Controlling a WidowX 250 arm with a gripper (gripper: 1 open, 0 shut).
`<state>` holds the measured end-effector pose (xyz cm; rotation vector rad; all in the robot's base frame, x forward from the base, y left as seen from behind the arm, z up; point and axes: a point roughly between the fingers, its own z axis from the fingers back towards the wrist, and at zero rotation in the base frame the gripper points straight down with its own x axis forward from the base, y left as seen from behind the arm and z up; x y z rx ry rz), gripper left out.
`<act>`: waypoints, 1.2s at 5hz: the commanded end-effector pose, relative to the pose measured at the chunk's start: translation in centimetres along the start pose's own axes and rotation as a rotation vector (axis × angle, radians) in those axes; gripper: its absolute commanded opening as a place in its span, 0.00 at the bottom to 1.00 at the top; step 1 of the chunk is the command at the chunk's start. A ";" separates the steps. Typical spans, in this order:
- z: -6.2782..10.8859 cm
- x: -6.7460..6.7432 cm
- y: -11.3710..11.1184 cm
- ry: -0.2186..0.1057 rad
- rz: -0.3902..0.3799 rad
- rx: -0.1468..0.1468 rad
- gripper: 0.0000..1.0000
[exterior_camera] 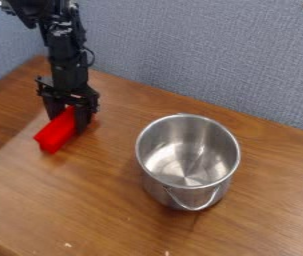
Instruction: Put the red object in the metal pot
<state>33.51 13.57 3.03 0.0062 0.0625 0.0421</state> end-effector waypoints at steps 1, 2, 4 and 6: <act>1.8 0.2 0.0 -0.041 0.005 0.011 0.00; 1.9 0.2 -0.2 -0.040 0.007 0.007 0.00; 2.1 0.0 -0.5 -0.036 0.012 0.002 0.00; 2.3 -0.2 -0.8 -0.032 0.019 -0.001 0.00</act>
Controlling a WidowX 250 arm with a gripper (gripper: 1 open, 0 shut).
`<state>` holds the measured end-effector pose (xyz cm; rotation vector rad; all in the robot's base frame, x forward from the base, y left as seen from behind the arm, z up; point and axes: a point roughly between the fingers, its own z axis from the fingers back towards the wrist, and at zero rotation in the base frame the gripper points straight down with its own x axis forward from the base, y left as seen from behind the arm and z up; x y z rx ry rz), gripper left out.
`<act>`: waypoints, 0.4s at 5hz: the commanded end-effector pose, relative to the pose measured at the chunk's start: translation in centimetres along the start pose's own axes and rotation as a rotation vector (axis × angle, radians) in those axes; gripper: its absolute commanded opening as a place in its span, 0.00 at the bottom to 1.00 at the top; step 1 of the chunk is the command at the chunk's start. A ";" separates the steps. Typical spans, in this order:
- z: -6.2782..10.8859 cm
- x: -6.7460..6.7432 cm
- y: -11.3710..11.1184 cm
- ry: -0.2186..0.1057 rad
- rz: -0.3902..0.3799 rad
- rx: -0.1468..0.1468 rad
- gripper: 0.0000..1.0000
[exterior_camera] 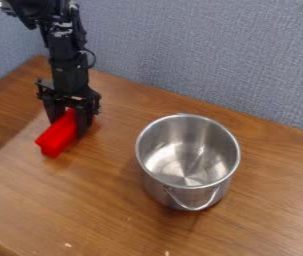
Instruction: Put the red object in the metal pot
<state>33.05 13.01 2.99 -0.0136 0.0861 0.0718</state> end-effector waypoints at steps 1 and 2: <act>2.4 0.2 -0.5 -0.054 -0.007 0.017 0.00; 2.5 0.1 -0.6 -0.053 -0.004 0.015 0.00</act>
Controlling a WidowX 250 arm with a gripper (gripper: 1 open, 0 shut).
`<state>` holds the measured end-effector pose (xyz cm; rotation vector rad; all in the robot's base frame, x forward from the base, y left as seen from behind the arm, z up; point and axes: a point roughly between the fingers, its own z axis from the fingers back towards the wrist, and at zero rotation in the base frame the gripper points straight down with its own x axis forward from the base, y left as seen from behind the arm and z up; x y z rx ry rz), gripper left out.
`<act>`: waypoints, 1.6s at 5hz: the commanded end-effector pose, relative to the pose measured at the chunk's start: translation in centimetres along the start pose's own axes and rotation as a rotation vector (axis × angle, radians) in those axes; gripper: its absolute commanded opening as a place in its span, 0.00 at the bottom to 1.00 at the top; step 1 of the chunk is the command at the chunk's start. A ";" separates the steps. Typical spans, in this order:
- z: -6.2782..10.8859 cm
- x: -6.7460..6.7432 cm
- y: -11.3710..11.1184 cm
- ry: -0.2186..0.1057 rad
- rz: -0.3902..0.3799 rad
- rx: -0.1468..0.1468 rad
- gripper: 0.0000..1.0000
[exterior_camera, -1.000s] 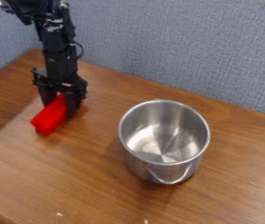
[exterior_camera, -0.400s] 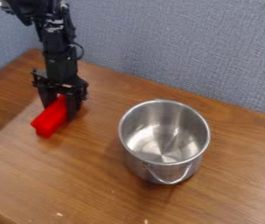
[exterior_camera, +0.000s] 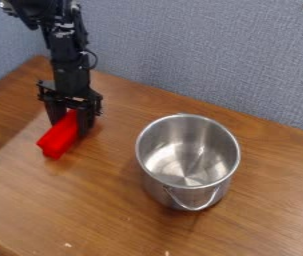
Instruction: Put the red object in the metal pot
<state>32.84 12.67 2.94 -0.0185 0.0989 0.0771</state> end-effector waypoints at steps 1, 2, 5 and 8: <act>2.6 0.2 -0.4 -0.065 -0.008 0.017 0.00; 2.8 0.2 -0.6 -0.064 -0.006 0.014 0.00; 3.3 -0.1 -1.2 -0.063 -0.004 0.004 0.00; 4.3 -0.3 -2.0 -0.068 -0.011 -0.007 0.00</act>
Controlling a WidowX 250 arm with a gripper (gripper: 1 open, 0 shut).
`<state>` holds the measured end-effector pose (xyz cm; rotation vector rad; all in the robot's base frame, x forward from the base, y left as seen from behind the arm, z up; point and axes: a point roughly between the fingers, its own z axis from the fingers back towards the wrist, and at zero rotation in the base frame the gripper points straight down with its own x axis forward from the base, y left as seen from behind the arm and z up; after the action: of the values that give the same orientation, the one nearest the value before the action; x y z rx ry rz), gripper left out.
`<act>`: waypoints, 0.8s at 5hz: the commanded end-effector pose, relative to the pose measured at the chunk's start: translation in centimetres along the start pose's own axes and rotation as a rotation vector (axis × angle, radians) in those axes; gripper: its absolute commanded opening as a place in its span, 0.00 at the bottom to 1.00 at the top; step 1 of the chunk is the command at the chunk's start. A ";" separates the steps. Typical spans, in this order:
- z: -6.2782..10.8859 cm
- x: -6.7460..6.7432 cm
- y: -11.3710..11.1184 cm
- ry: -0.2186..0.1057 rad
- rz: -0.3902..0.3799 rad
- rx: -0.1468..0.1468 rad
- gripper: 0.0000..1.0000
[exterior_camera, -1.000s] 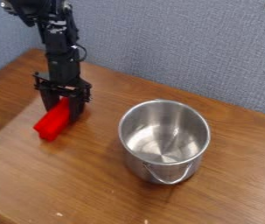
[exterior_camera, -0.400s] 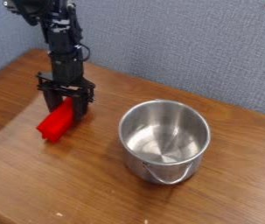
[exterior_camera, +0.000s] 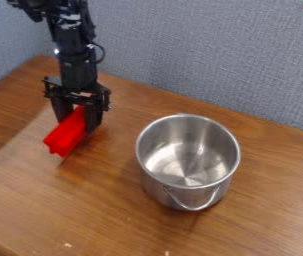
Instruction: Put the red object in the metal pot
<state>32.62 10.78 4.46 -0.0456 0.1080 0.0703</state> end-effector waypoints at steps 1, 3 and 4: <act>3.2 0.1 -0.7 -0.077 -0.008 0.019 0.00; 3.6 -0.1 -1.2 -0.069 -0.010 0.029 0.00; 3.7 -0.3 -1.2 -0.065 -0.008 0.026 0.00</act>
<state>32.41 9.63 5.32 -0.0424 0.1252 0.0650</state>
